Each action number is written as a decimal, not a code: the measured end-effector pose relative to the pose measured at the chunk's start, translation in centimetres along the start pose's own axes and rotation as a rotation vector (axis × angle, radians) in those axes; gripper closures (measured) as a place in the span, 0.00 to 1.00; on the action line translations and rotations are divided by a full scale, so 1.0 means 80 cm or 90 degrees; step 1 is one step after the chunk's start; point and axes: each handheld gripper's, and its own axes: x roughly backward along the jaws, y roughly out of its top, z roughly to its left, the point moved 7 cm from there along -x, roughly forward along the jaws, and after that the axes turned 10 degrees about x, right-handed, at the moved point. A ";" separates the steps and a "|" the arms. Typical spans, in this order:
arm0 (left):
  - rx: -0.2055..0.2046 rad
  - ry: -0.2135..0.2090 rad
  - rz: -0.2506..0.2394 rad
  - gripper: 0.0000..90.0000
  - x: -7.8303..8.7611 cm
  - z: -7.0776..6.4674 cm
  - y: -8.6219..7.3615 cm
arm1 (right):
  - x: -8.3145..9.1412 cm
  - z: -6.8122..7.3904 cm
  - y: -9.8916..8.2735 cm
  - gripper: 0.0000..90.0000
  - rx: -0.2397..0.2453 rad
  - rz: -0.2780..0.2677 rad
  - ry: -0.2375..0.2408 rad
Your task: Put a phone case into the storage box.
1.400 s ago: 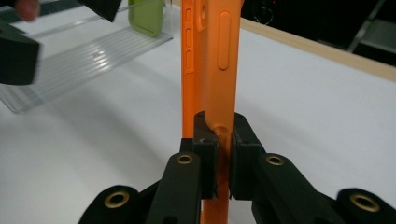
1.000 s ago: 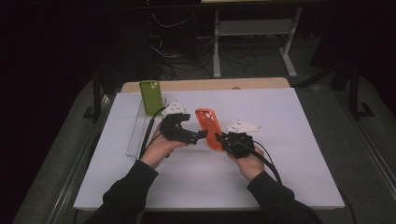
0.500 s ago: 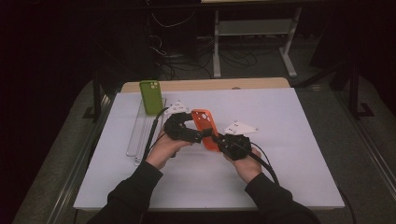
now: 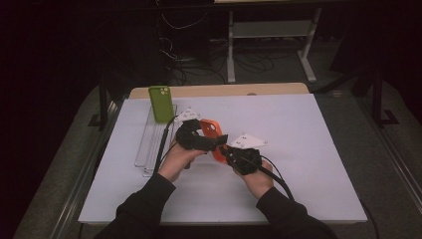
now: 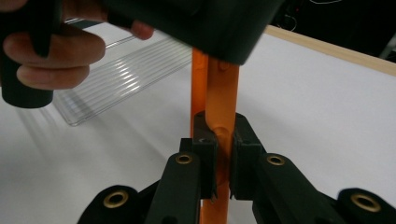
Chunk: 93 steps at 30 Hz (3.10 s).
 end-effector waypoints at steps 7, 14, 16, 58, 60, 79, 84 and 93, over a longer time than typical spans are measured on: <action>0.015 0.015 0.005 0.05 0.001 0.003 -0.001 | -0.003 0.005 -0.003 0.90 0.002 0.010 0.004; 0.023 0.013 -0.008 0.13 0.002 0.004 0.001 | -0.006 0.008 -0.005 0.90 0.013 0.011 -0.001; 0.025 0.010 -0.010 0.14 0.002 0.004 0.002 | -0.006 0.007 -0.005 0.90 0.015 0.012 -0.002; -0.024 0.033 -0.029 0.17 0.018 0.005 0.010 | 0.066 -0.057 -0.078 0.00 0.006 0.054 0.010; -0.026 0.033 -0.028 0.17 0.019 0.005 0.010 | 0.070 -0.059 -0.086 0.00 0.000 0.062 0.008; -0.034 0.062 -0.050 0.17 0.035 0.011 0.028 | 0.091 -0.071 -0.118 0.00 -0.003 0.077 -0.005; -0.035 0.075 -0.064 0.16 0.047 0.023 0.053 | 0.091 -0.070 -0.117 0.00 -0.001 0.076 -0.007; -0.050 0.145 -0.087 0.16 0.072 0.058 0.097 | 0.089 -0.072 -0.117 0.00 -0.003 0.076 -0.004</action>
